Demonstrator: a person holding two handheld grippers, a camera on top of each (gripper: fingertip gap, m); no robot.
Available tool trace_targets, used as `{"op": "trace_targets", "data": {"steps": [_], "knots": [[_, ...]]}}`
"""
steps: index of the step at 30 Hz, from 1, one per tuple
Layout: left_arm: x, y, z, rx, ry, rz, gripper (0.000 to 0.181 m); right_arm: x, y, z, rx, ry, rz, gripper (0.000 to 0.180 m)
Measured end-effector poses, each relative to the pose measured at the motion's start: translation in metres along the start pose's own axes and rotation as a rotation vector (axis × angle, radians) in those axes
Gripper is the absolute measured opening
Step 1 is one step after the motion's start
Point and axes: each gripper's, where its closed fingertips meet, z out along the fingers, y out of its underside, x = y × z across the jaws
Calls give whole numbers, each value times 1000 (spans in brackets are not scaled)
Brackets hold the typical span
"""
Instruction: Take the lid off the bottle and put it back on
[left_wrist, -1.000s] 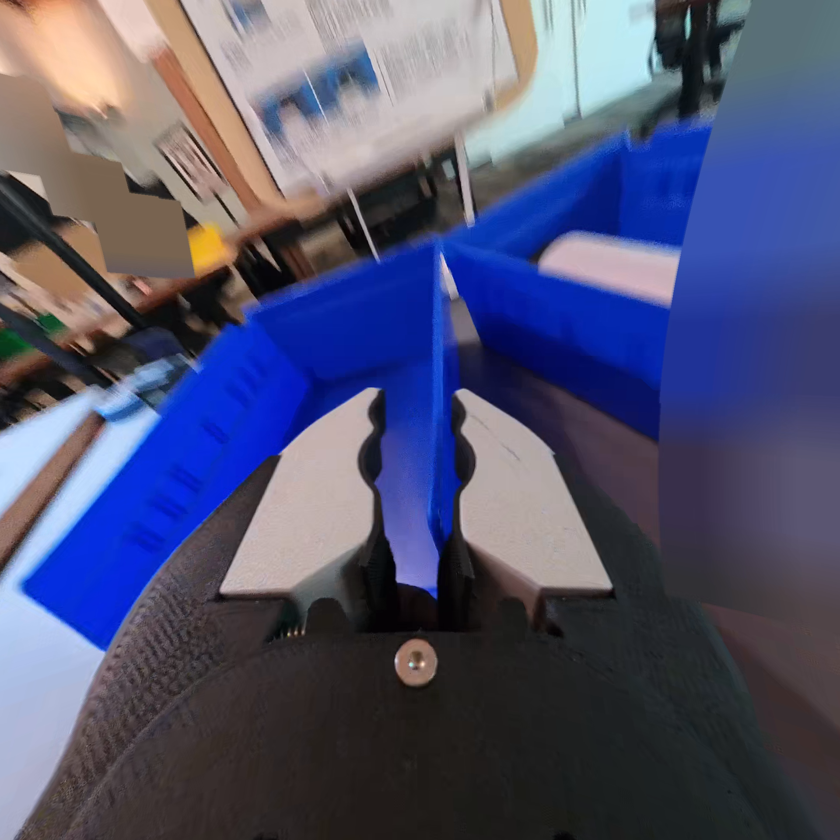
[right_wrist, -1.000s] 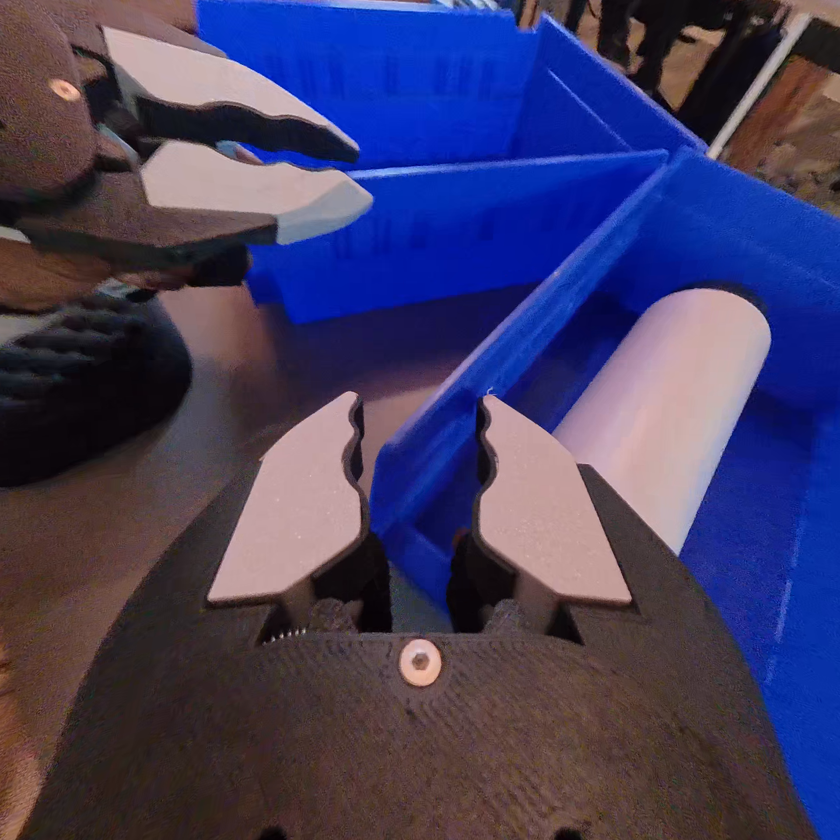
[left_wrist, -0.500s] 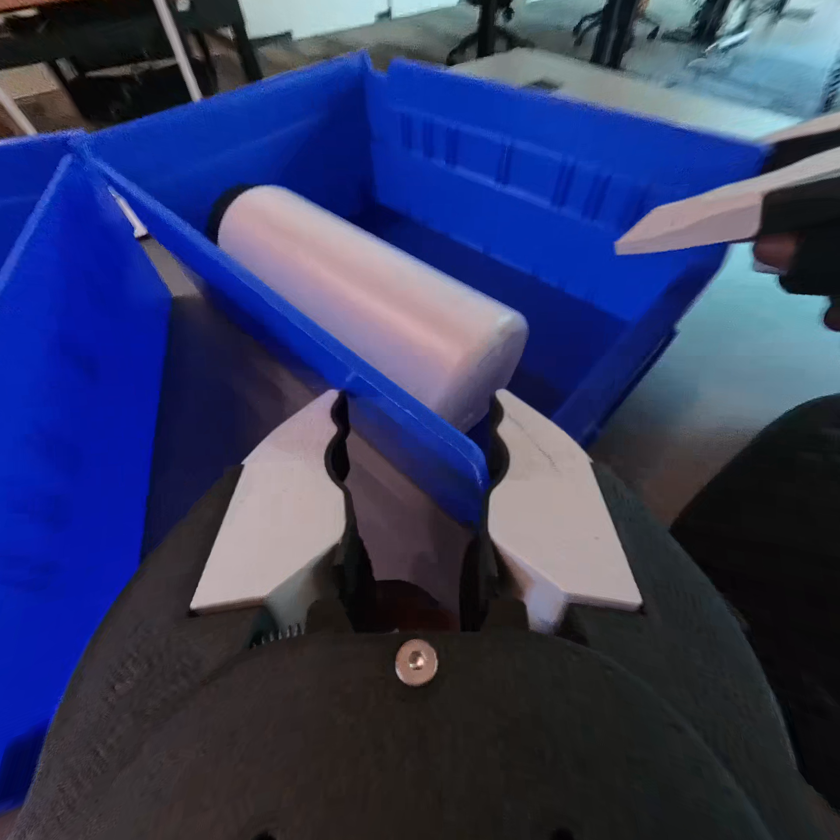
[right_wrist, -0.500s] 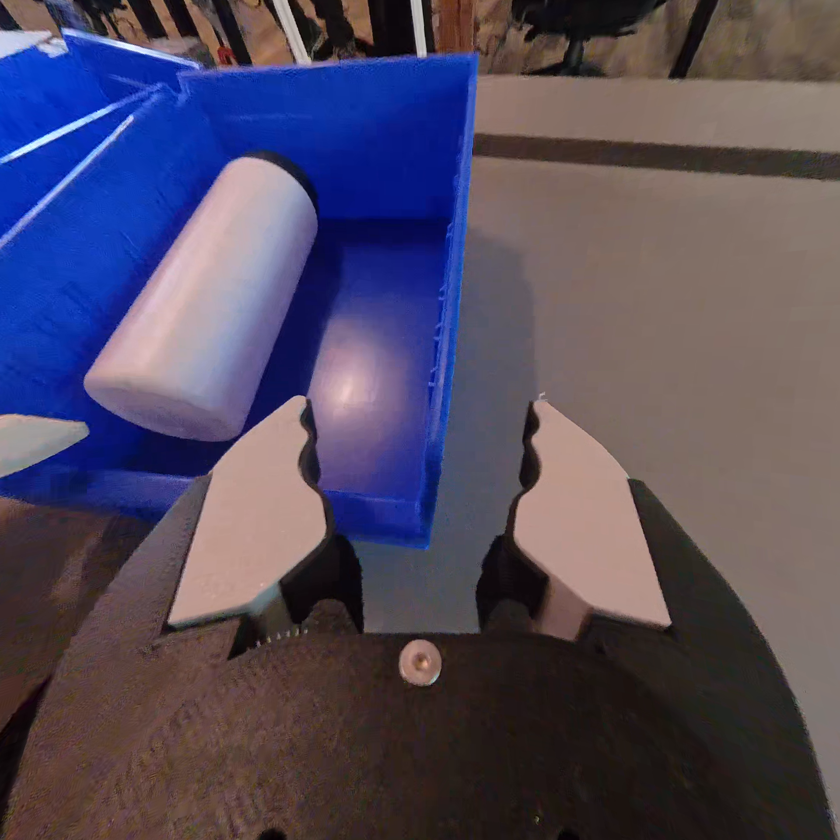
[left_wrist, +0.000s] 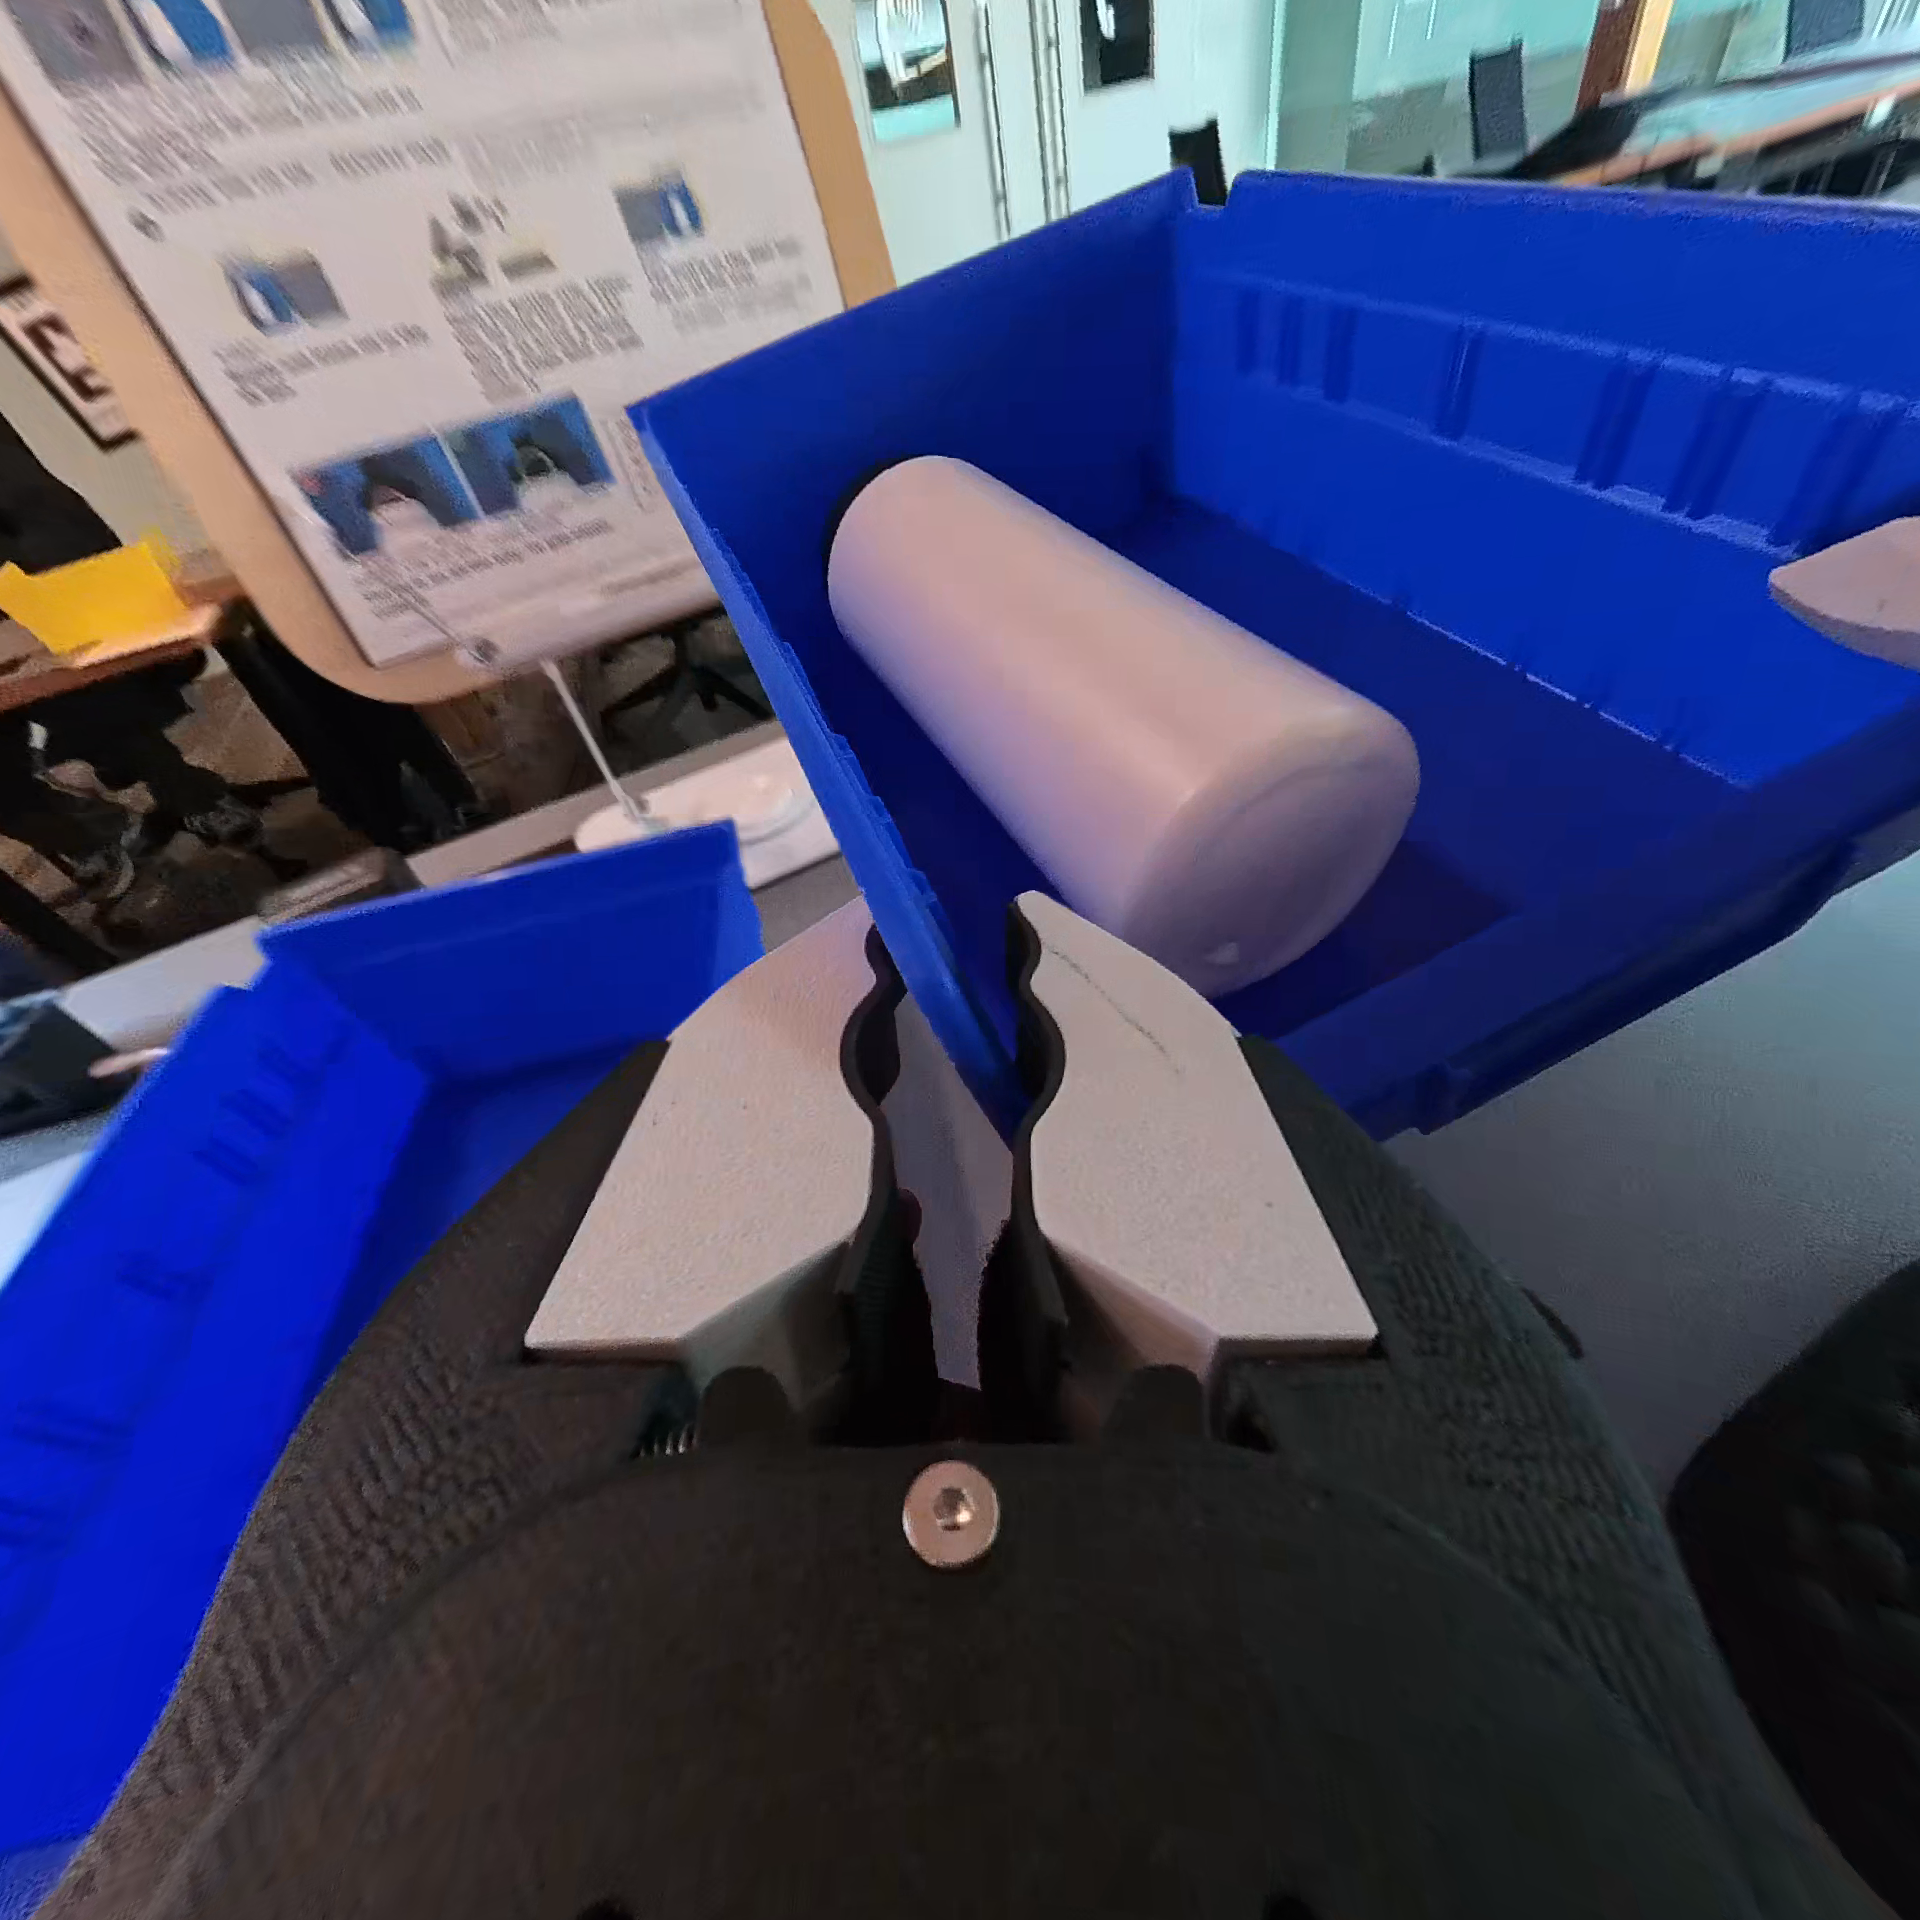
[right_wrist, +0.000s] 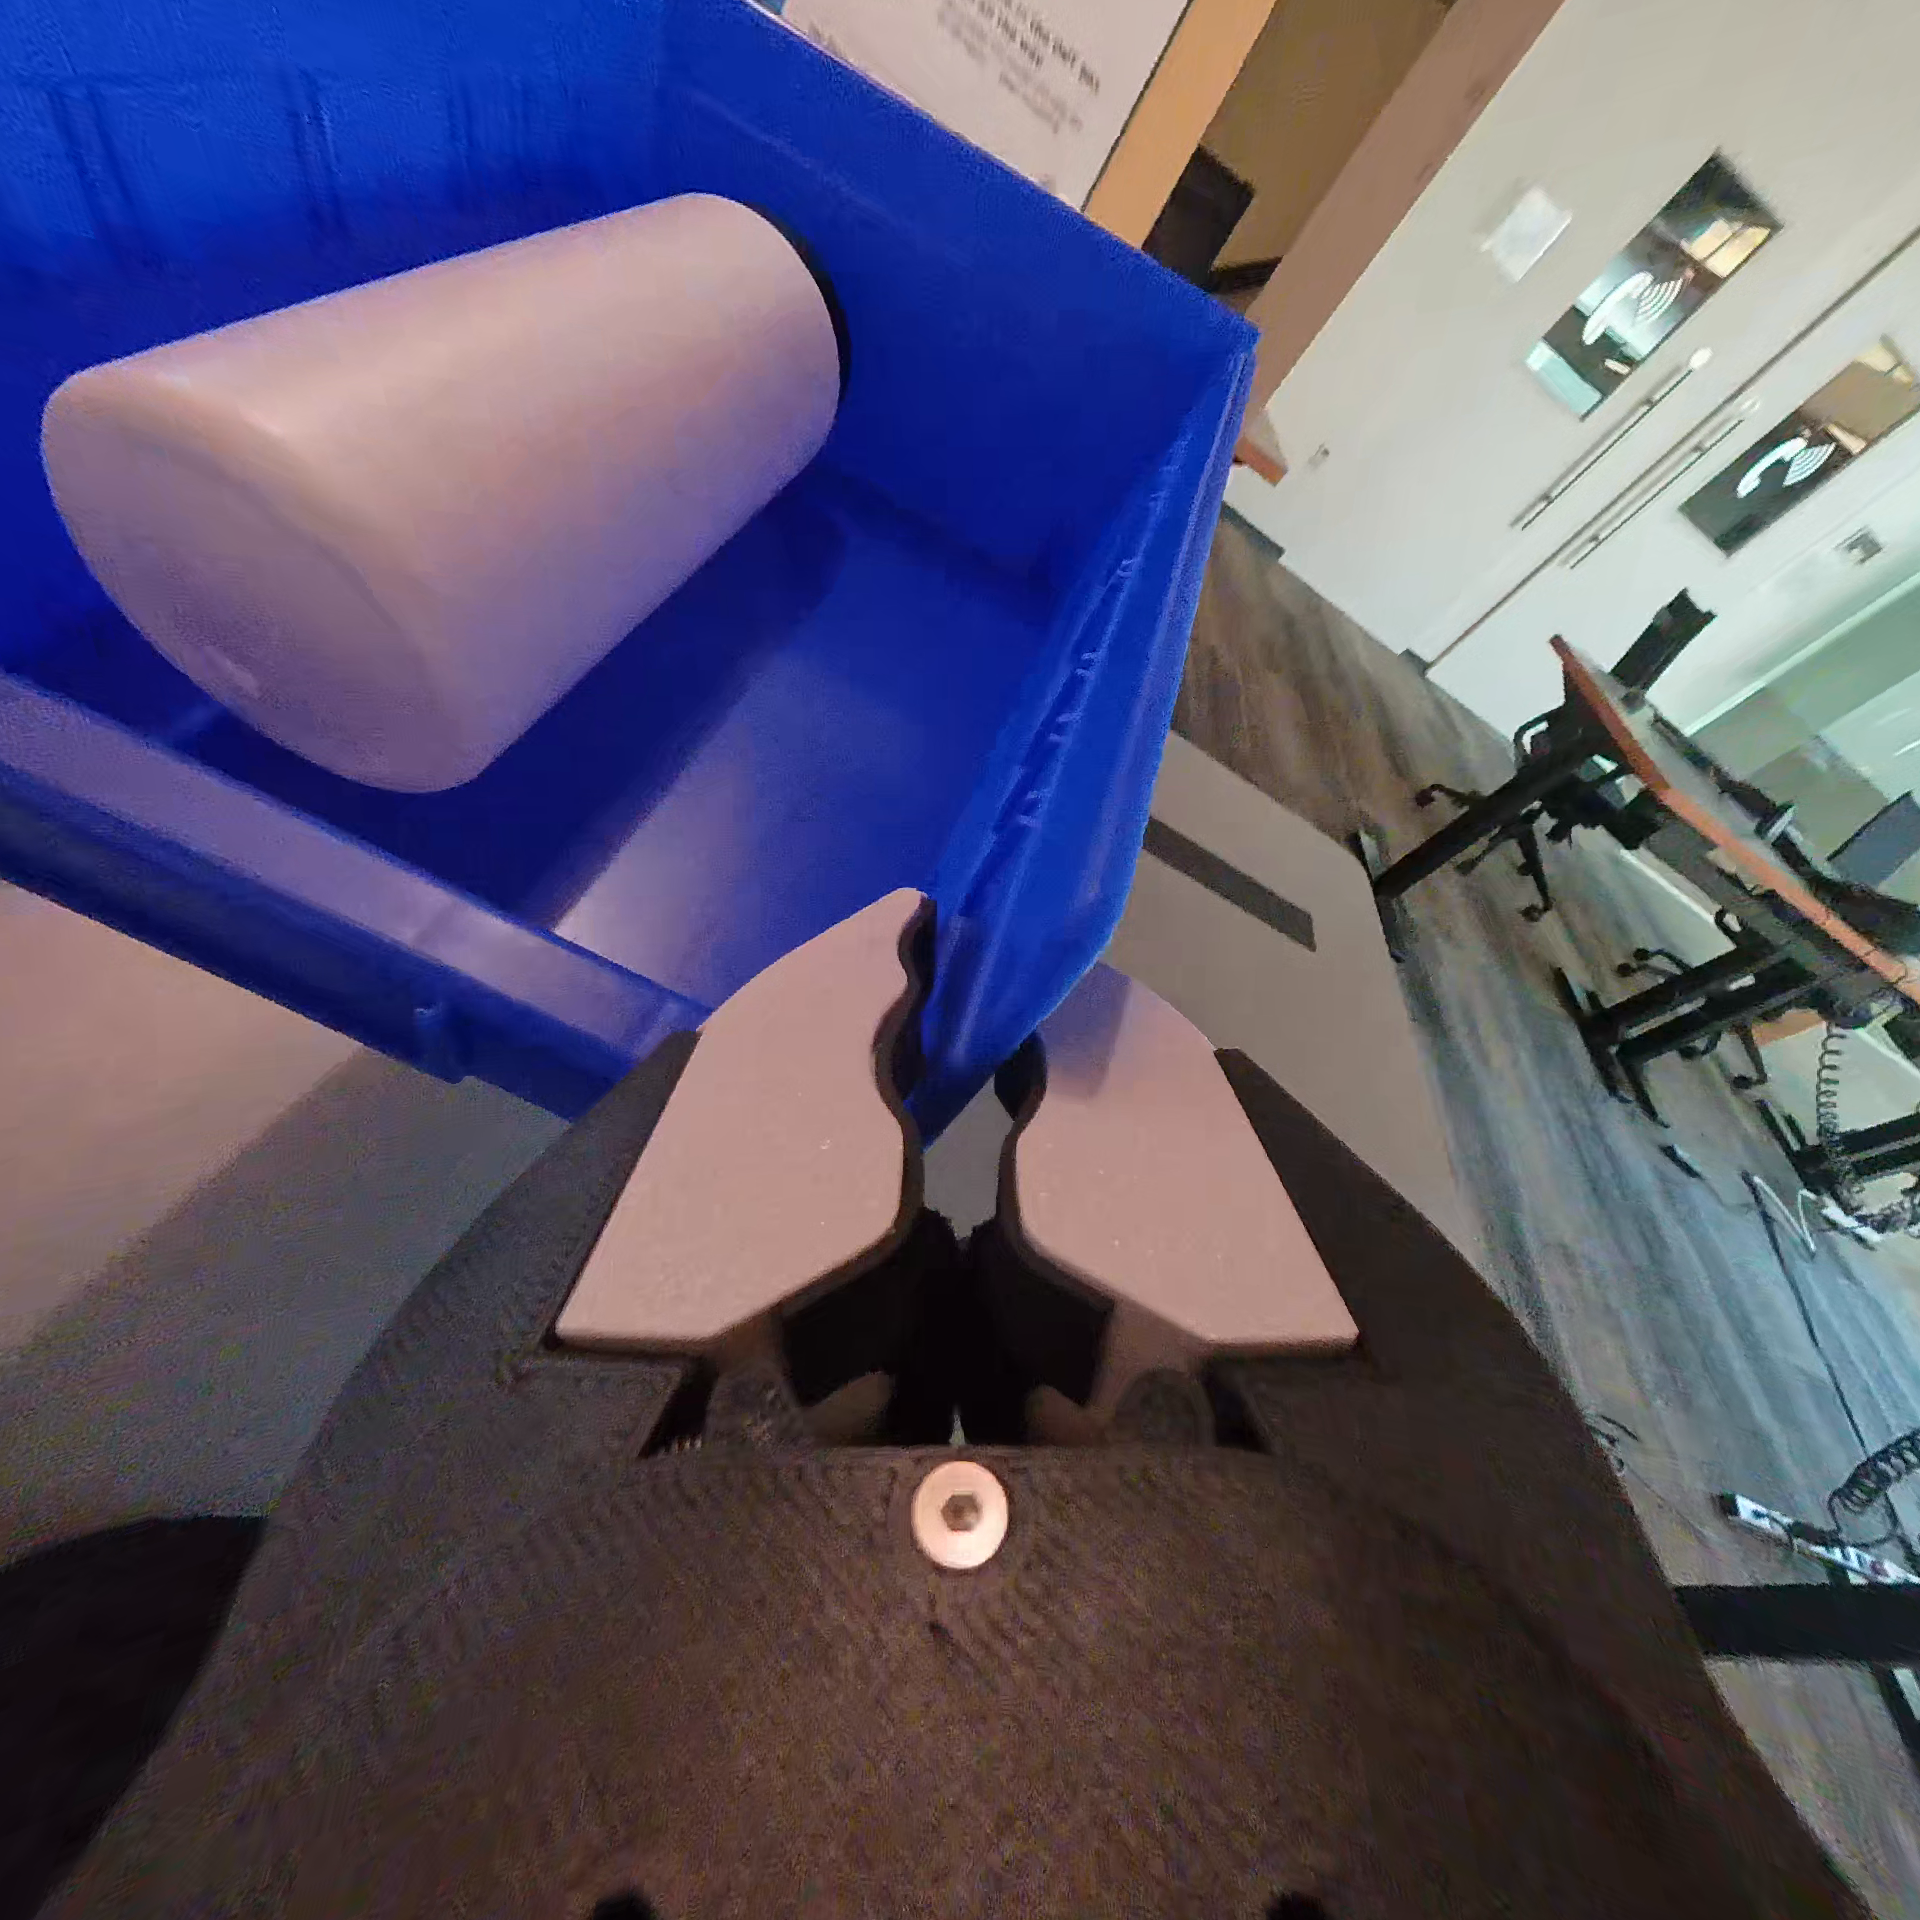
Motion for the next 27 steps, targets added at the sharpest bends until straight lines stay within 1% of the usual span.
{"op": "trace_targets", "data": {"steps": [3, 7, 10, 15, 18, 21, 23, 27], "knots": [[-35, -24, -24, 39, -37, 1, 18, -10, -49, -8, 81, -7, -26, 9], [-100, -29, -70, 38, -157, 18, 17, -58, -108, -3, 187, -90, -51, 9], [-154, -18, -116, -2, -276, 37, 18, -115, -148, 5, 264, -198, -52, 9], [-237, 17, -210, -121, -489, 84, 18, -239, -198, 8, 373, -453, -14, 12], [-272, 43, -261, -186, -575, 112, 18, -314, -212, 3, 412, -603, 21, 13], [-292, 74, -298, -235, -628, 99, 18, -373, -214, -5, 420, -698, 16, 14], [-299, 96, -310, -242, -635, 74, 19, -399, -210, -6, 420, -729, 1, 14], [-304, 141, -314, -253, -622, 9, 18, -429, -188, -6, 391, -740, -55, 15]]}}
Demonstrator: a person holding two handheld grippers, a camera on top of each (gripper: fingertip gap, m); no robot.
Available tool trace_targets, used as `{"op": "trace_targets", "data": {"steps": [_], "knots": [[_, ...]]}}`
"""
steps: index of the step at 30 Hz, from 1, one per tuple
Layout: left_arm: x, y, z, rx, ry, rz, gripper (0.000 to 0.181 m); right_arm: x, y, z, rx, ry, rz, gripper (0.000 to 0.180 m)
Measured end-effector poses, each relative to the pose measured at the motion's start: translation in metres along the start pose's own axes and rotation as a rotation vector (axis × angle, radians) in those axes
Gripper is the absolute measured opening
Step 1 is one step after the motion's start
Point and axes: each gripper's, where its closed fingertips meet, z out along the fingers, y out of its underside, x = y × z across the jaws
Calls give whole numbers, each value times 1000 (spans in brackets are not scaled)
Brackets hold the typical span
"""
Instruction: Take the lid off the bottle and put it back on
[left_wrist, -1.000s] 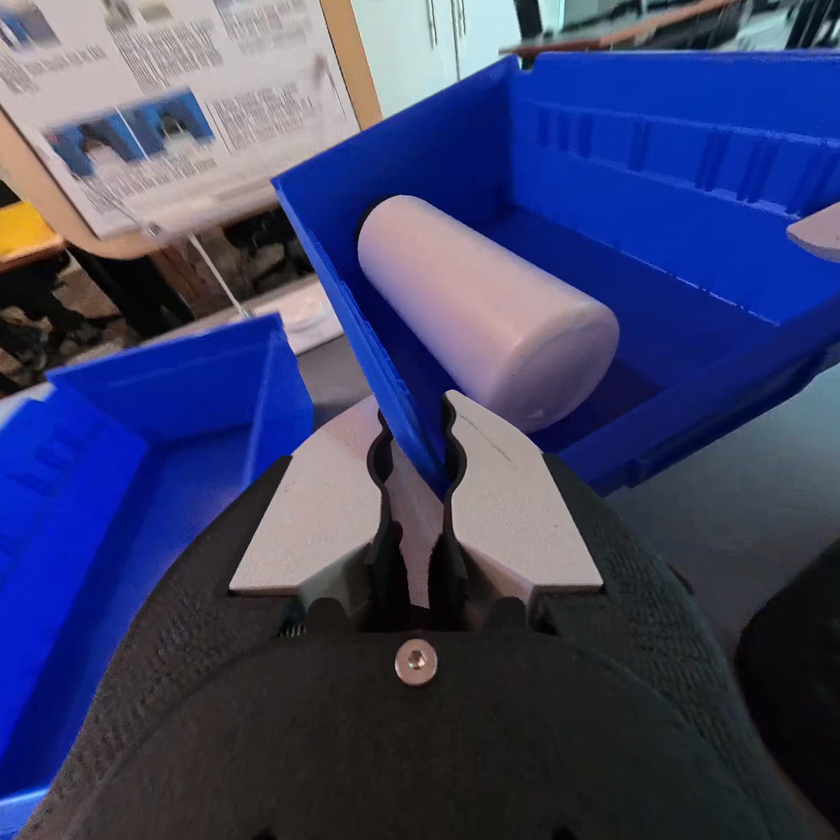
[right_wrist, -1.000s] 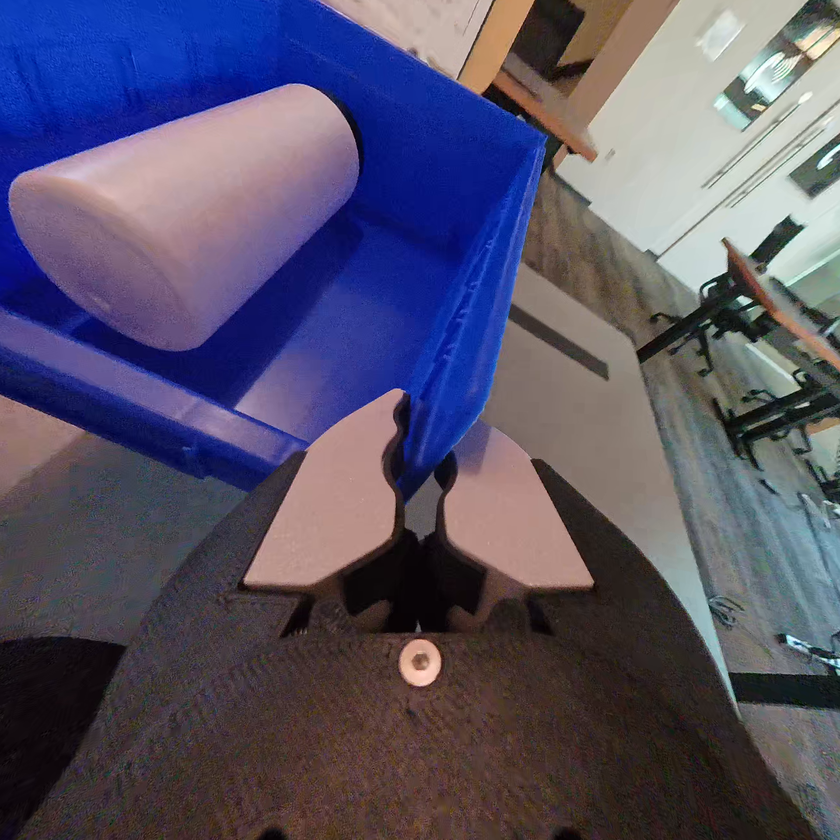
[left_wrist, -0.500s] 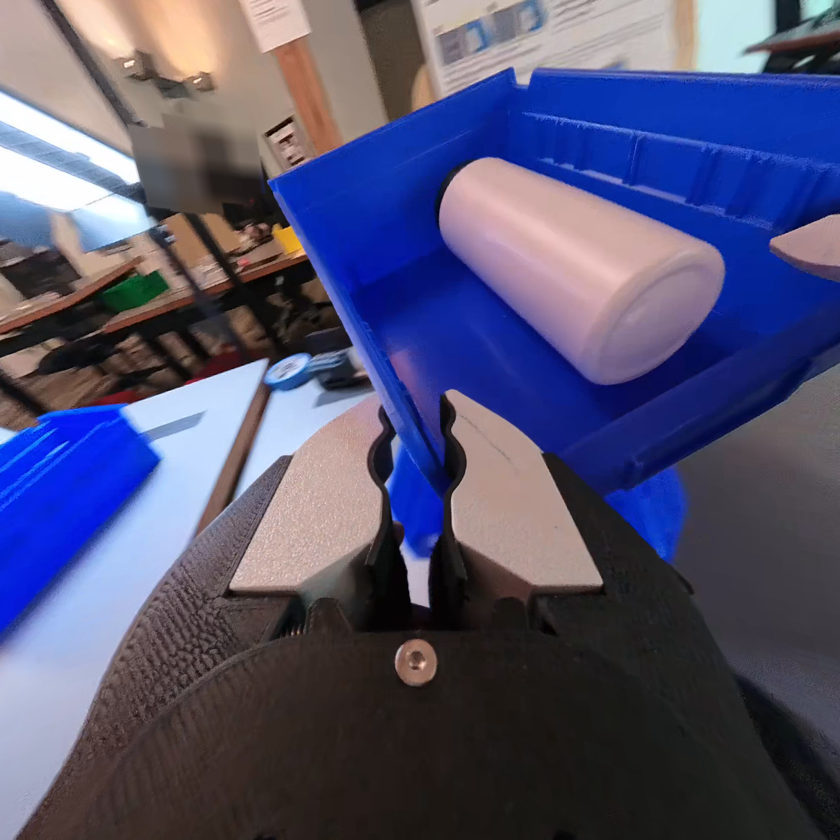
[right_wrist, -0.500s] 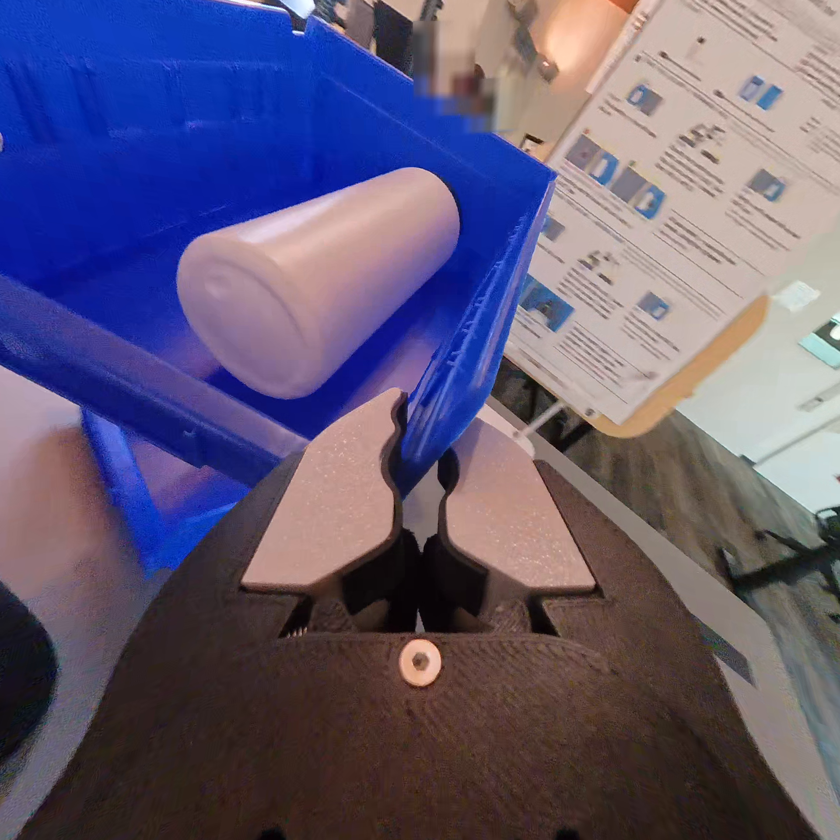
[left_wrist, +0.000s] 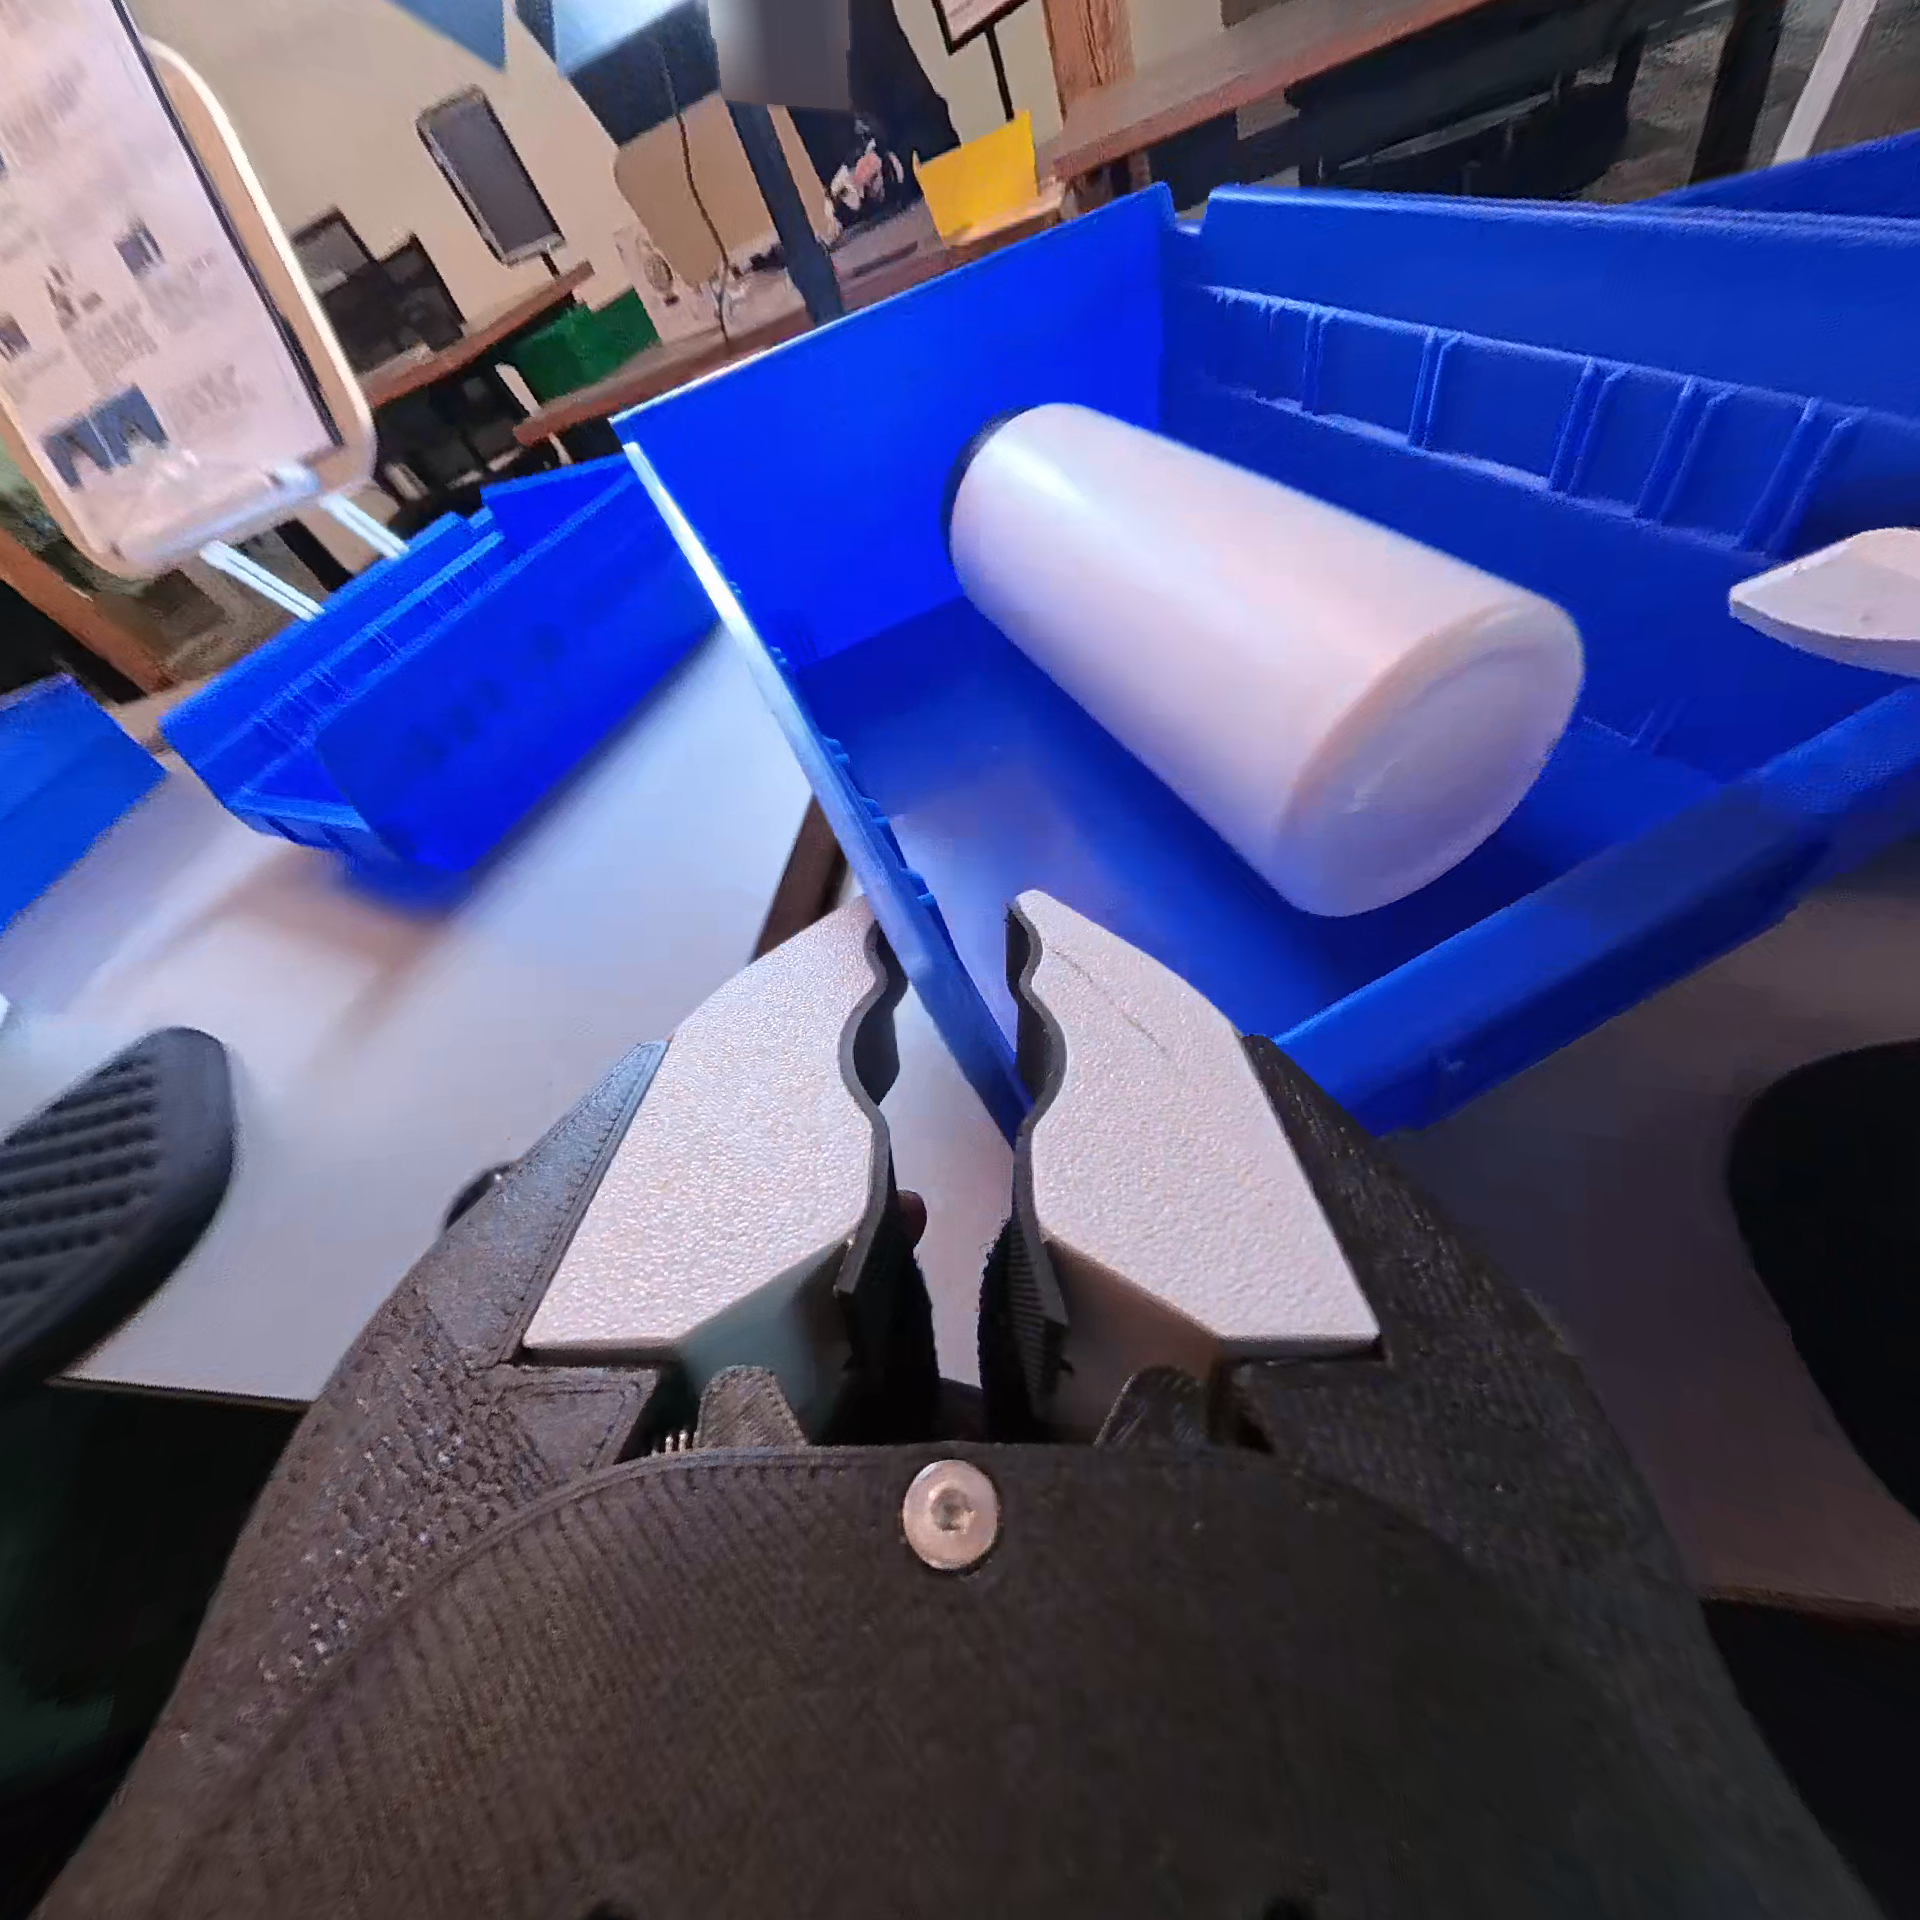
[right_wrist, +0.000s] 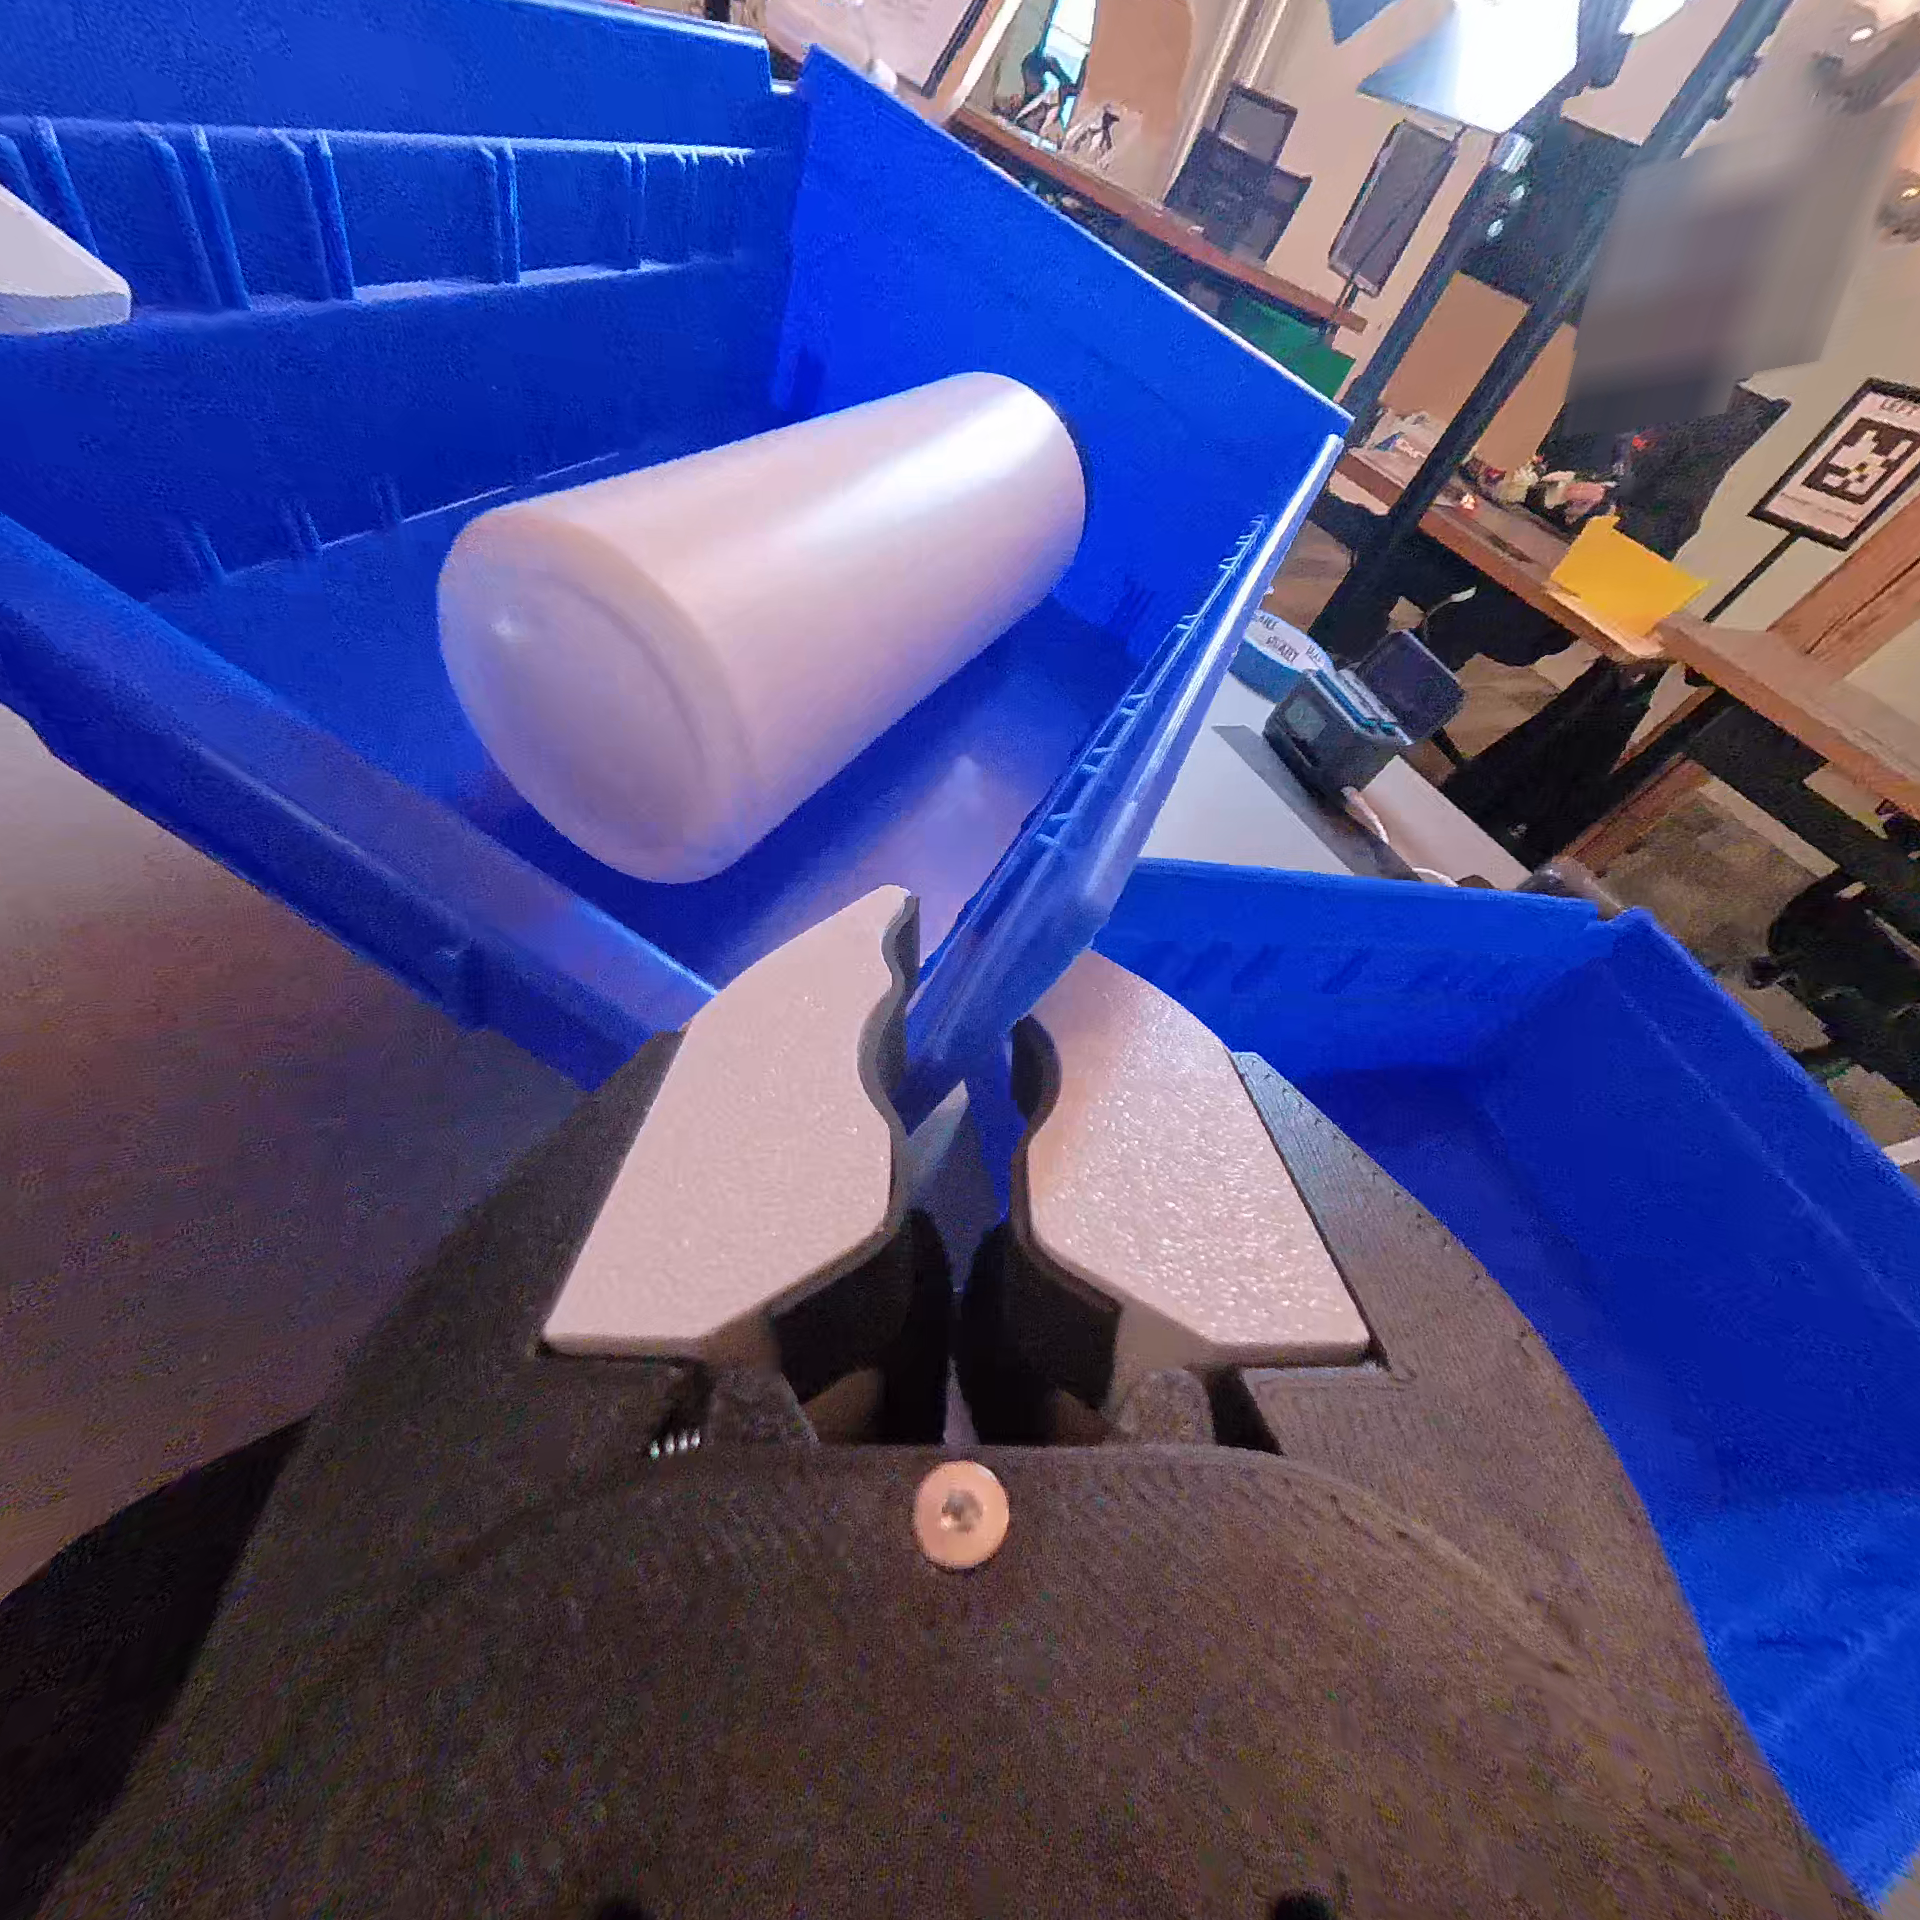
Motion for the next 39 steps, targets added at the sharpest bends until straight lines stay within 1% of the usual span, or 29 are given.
{"op": "trace_targets", "data": {"steps": [4, 11, 14, 15, 16, 17, 18, 19, 21, 22, 24, 26, 27, 28, 29, 30, 31, 33, 35, 37, 39], "knots": [[8, 30, 8, -26, 21, -36, 18, -12, 24, 6, -59, -25, -16, 16], [18, 54, 21, -30, 52, -53, 18, -19, 46, 9, -119, -43, -26, 17], [17, 70, 30, -67, 31, -81, 16, -28, 63, 13, -208, -110, -9, 21], [17, 75, 33, -74, 18, -97, 15, -34, 66, 13, -235, -164, -10, 33], [15, 78, 34, -63, 2, -99, 16, -38, 62, 10, -215, -201, -25, 60], [13, 76, 32, -37, -19, -99, 20, -34, 53, 5, -184, -188, -50, 83], [8, 73, 29, -13, -48, -104, 29, -29, 43, -3, -136, -174, -86, 98], [2, 69, 25, 5, -81, -113, 39, -17, 33, -12, -86, -119, -105, 107], [-8, 55, 15, 69, -125, -153, 51, 23, 24, -32, -30, 40, -89, 113], [-10, 44, 10, 112, -130, -181, 54, 47, 30, -41, -47, 123, -61, 117], [-6, 22, 0, 187, -108, -231, 57, 90, 56, -57, -147, 256, 0, 130], [9, 0, -5, 242, -54, -246, 59, 116, 91, -67, -264, 320, 67, 130], [20, -12, -6, 266, -19, -243, 59, 124, 114, -72, -358, 327, 93, 131], [34, -23, -6, 288, 24, -238, 59, 129, 136, -77, -449, 332, 103, 128], [52, -35, -7, 307, 74, -232, 59, 134, 146, -83, -465, 339, 139, 121], [72, -46, -6, 320, 131, -228, 59, 135, 152, -89, -477, 309, 182, 100], [95, -55, -6, 324, 195, -224, 60, 135, 160, -96, -507, 270, 200, 67], [146, -66, -2, 301, 324, -221, 59, 149, 179, -113, -564, 274, 194, 25], [198, -66, 7, 239, 424, -217, 62, 167, 194, -133, -602, 309, 214, 15], [245, -58, 21, 152, 482, -197, 68, 175, 202, -149, -615, 289, 263, 12], [277, -49, 41, 75, 492, -191, 71, 177, 206, -160, -612, 266, 307, 11]]}}
